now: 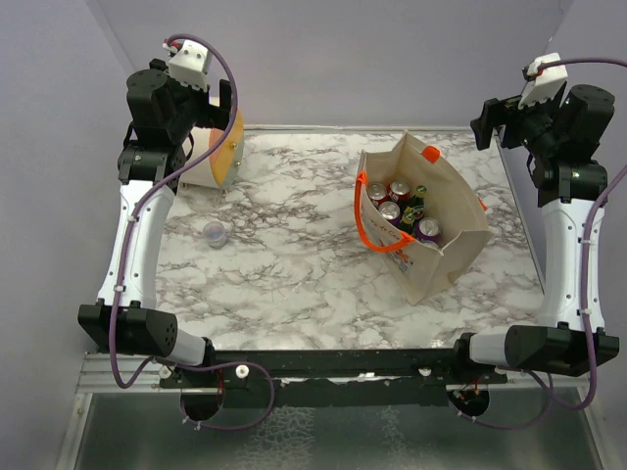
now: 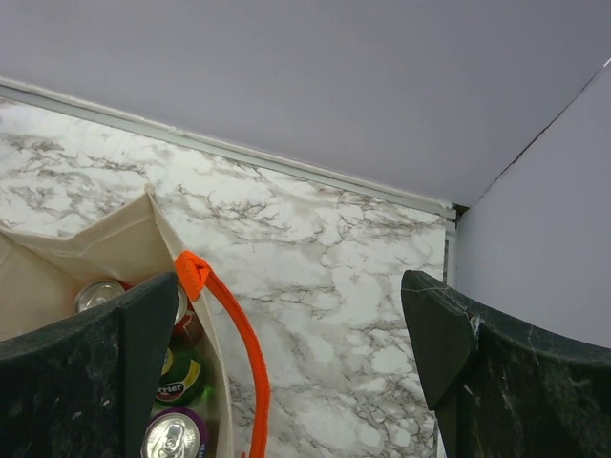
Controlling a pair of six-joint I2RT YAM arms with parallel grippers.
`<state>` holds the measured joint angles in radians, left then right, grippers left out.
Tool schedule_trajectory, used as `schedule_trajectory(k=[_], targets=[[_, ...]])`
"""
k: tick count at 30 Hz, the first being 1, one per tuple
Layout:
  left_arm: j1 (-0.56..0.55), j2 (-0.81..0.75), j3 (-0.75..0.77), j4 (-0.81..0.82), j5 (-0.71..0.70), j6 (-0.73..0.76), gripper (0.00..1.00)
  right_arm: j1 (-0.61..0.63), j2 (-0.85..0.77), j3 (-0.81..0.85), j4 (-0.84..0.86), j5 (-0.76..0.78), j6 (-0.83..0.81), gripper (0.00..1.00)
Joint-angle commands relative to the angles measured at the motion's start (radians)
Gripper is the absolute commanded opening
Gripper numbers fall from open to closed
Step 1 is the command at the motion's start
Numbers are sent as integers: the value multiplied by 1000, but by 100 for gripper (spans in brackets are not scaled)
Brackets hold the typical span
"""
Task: Place the beverage into the canvas bag
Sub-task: Reset both arms
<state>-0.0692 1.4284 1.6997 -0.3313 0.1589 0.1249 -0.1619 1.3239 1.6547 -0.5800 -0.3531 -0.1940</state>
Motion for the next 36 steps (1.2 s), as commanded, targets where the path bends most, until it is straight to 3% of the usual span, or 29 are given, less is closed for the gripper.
schedule_trajectory(k=[1, 36], targets=[[-1, 22, 62, -3, 75, -17, 99, -16, 0, 36, -5, -18, -18, 100], [12, -20, 1, -25, 83, -2, 99, -85, -60, 9, -32, -110, -24, 100]])
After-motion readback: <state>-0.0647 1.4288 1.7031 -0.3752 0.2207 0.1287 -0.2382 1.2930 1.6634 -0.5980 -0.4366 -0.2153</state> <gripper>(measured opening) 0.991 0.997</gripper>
